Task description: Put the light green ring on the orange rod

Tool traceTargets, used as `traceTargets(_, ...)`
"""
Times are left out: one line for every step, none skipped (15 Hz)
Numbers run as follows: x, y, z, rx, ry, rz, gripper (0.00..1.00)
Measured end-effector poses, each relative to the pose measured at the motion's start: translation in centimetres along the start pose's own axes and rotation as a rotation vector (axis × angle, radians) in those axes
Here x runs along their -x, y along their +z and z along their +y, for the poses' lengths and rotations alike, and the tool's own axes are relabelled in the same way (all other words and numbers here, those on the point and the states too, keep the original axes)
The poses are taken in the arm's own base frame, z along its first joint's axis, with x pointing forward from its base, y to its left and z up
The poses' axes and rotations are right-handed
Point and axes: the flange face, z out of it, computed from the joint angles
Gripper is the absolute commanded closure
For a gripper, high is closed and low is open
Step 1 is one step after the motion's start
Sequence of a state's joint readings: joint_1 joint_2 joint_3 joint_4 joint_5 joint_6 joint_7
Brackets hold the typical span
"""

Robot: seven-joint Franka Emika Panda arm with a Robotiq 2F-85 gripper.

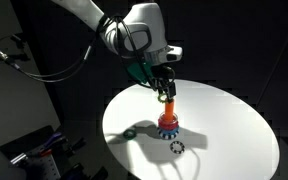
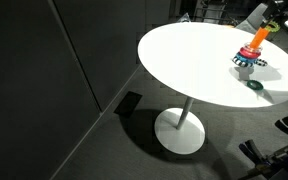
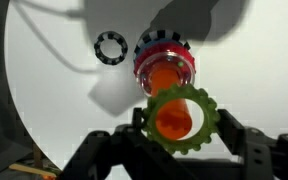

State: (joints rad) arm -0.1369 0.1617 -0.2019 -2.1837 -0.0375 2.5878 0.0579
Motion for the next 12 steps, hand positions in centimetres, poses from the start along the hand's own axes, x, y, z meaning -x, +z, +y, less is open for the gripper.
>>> traceTargets(-0.2, -0.1, 0.2, 0.002, 0.006, 0.004, 0.51)
traceTargets(-0.4, -0.1, 0.5, 0.003, 0.013, 0.007, 0.51)
traceTargets(-0.5, -0.1, 0.7, 0.005, 0.021, 0.008, 0.51)
traceTargets(-0.6, 0.0, 1.0, 0.008, 0.028, 0.007, 0.51)
traceTargets(-0.8, 0.2, 1.2, 0.01, 0.035, 0.006, 0.51)
traceTargets(-0.9, 0.4, 1.5, 0.013, 0.041, 0.004, 0.51)
traceTargets(-1.0, 0.6, 1.7, 0.016, 0.045, 0.003, 0.51)
traceTargets(-1.1, 0.9, 1.9, 0.018, 0.049, 0.0, 0.51)
traceTargets(-1.3, 0.9, 2.1, 0.019, 0.053, 0.002, 0.51)
traceTargets(-1.5, 0.9, 2.2, 0.018, 0.057, 0.003, 0.51)
traceTargets(-1.6, 1.0, 2.2, 0.018, 0.06, 0.002, 0.51)
traceTargets(-1.7, 1.0, 2.2, 0.018, 0.062, 0.002, 0.51)
